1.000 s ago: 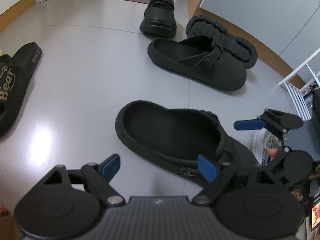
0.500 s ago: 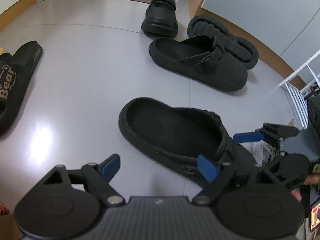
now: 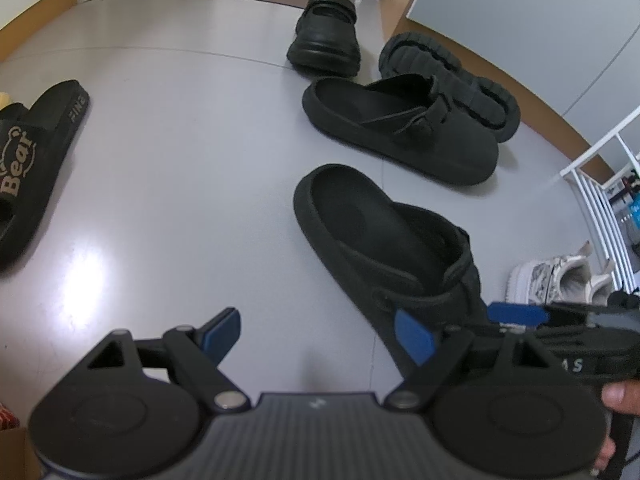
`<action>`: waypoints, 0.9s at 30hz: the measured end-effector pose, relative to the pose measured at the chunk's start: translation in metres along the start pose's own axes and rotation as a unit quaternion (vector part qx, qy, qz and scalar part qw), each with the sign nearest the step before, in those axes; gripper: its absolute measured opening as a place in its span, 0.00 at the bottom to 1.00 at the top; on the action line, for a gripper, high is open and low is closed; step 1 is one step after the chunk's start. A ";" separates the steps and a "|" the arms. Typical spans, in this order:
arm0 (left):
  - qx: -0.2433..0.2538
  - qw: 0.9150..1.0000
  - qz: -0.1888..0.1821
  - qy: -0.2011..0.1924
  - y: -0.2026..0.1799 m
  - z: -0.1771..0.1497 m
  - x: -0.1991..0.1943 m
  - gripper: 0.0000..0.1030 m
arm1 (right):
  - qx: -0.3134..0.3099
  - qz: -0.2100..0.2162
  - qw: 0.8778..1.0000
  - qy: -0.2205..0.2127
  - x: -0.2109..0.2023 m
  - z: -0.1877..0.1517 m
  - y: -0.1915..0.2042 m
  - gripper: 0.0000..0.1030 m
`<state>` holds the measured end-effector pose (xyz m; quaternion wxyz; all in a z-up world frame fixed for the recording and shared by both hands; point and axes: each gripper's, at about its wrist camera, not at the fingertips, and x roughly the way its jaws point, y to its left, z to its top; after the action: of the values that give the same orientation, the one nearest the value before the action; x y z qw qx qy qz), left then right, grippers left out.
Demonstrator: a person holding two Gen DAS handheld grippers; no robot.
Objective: Organize scattered shoes
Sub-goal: 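Open the left tool releasing the clog while the right tool pulls it away, then carry the black clog with the right tool and lower it beside the white sneakers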
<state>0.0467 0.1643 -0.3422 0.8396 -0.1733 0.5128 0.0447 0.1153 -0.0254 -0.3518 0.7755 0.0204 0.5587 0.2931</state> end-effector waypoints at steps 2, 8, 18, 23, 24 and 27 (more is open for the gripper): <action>0.002 1.000 0.000 -0.001 -0.001 0.000 0.000 0.84 | 0.016 0.002 1.000 0.001 -0.005 -0.004 -0.005 0.66; 0.000 1.000 0.004 -0.001 0.001 0.000 0.001 0.84 | -0.027 0.007 1.000 -0.006 -0.009 -0.004 0.004 0.88; 0.001 1.000 0.007 0.001 0.003 0.001 0.002 0.84 | -0.107 0.001 0.994 -0.030 0.015 0.016 0.014 0.98; -0.003 1.000 0.007 0.003 0.005 0.001 0.004 0.84 | -0.132 0.017 0.990 -0.036 0.022 0.024 0.016 0.99; -0.004 1.000 0.007 0.003 0.005 0.001 0.004 0.84 | -0.125 0.020 0.991 -0.033 0.024 0.025 0.014 1.00; -0.004 1.000 0.007 0.000 0.006 0.000 0.002 0.84 | -0.106 0.019 0.994 -0.032 0.027 0.026 0.012 0.99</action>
<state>0.0467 0.1698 -0.3456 0.8386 -0.1728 0.5140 0.0523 0.1383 0.0049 -0.3607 0.7849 -0.0418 0.4988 0.3651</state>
